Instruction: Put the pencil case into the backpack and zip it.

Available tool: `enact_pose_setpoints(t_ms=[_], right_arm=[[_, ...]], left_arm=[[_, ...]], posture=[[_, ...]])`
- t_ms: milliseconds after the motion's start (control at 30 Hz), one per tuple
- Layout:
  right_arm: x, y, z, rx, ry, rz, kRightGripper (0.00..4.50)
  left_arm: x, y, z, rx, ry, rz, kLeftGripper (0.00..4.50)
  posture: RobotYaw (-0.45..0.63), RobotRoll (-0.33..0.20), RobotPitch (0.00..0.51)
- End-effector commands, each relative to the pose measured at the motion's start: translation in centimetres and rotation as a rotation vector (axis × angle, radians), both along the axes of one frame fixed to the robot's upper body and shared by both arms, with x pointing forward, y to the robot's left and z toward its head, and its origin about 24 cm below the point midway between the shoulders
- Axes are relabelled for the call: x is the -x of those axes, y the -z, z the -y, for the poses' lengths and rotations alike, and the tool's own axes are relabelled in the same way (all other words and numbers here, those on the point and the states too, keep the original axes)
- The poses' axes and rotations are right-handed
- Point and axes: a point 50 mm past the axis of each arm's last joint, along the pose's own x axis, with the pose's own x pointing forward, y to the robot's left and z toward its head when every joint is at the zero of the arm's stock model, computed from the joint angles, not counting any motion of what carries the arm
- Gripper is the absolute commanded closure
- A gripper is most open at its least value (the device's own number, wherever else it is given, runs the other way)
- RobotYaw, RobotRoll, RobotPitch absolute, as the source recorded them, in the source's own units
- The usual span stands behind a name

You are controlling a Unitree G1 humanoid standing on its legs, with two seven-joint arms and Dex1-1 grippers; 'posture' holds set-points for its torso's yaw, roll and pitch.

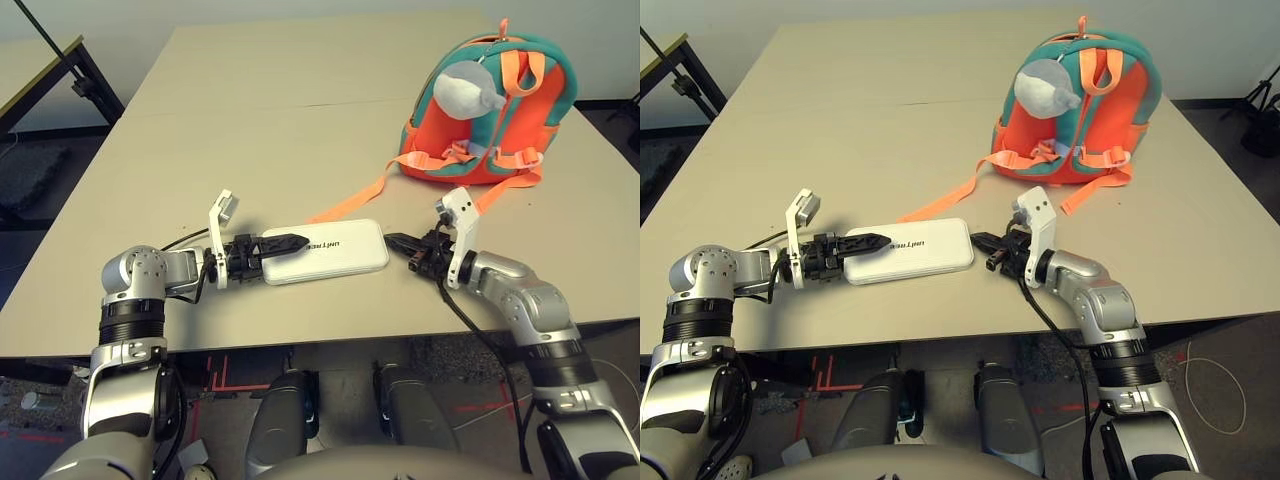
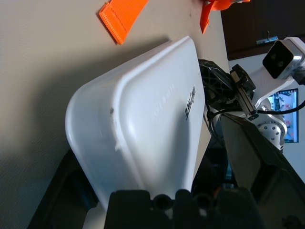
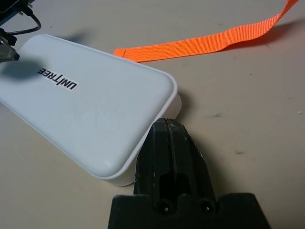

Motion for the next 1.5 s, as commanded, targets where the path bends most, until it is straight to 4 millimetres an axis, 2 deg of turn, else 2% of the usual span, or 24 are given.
enact_pose_setpoints(t_ms=[33,100,200,267,333,433,600,733,833,900,1033,1167,1200,1500], right_arm=[[-0.1,-0.1,0.1,-0.005,0.001,0.003,4.50],[0.0,0.0,0.0,-0.003,0.000,0.002,4.50],[0.0,0.1,0.0,-0.001,0.001,0.001,4.50],[0.0,0.2,0.0,0.001,0.001,0.000,4.50],[0.0,0.3,-0.1,0.003,0.000,-0.002,4.50],[0.0,0.4,-0.1,0.006,-0.001,-0.002,4.50],[-0.1,0.5,0.1,0.016,0.005,-0.002,4.50],[-0.5,0.6,0.9,0.050,0.050,0.006,4.50],[-0.8,0.5,1.7,0.069,0.084,0.008,3.87],[-0.9,0.5,2.1,0.073,0.097,0.008,3.12],[-1.2,-0.4,4.4,0.078,0.168,0.012,1.60],[-1.3,-1.4,5.9,0.068,0.209,0.026,0.18],[-1.4,-1.6,6.2,0.065,0.219,0.029,0.00],[-1.9,-4.6,9.9,0.034,0.365,0.092,0.00]], left_arm=[[1.1,2.9,-0.1,-0.108,-0.014,-0.126,0.17],[0.8,2.9,-0.2,-0.106,-0.032,-0.112,0.61],[0.5,2.7,-0.2,-0.107,-0.045,-0.096,1.81],[0.3,2.6,-0.2,-0.104,-0.050,-0.087,2.44],[0.2,2.5,-0.2,-0.102,-0.054,-0.076,2.81],[-0.1,2.2,-0.2,-0.091,-0.073,-0.043,3.05],[-1.1,1.1,-0.5,-0.060,-0.126,0.042,3.07],[-2.3,-1.1,-1.4,-0.039,-0.200,0.159,3.14],[-3.0,-2.5,-1.9,-0.033,-0.243,0.226,3.17],[-3.3,-3.1,-2.2,-0.029,-0.266,0.259,3.19],[-4.3,-5.5,-2.9,-0.033,-0.358,0.383,3.20],[-4.7,-6.7,-3.0,-0.030,-0.420,0.456,3.24],[-4.8,-6.9,-3.0,-0.032,-0.434,0.471,3.24],[-5.8,-7.6,-3.4,-0.052,-0.565,0.545,3.24]], posture=[[-0.15,0.000,0.144],[-0.15,0.000,0.144],[-0.15,0.000,0.144],[-0.15,0.000,0.144],[-0.15,0.000,0.144],[-0.15,0.000,0.144],[-0.15,0.000,0.144],[-0.14,0.000,0.144],[-0.14,0.000,0.145],[-0.14,0.000,0.144],[-0.14,0.000,0.143],[-0.14,0.000,0.141],[-0.14,0.000,0.141],[-0.15,0.000,0.140]])
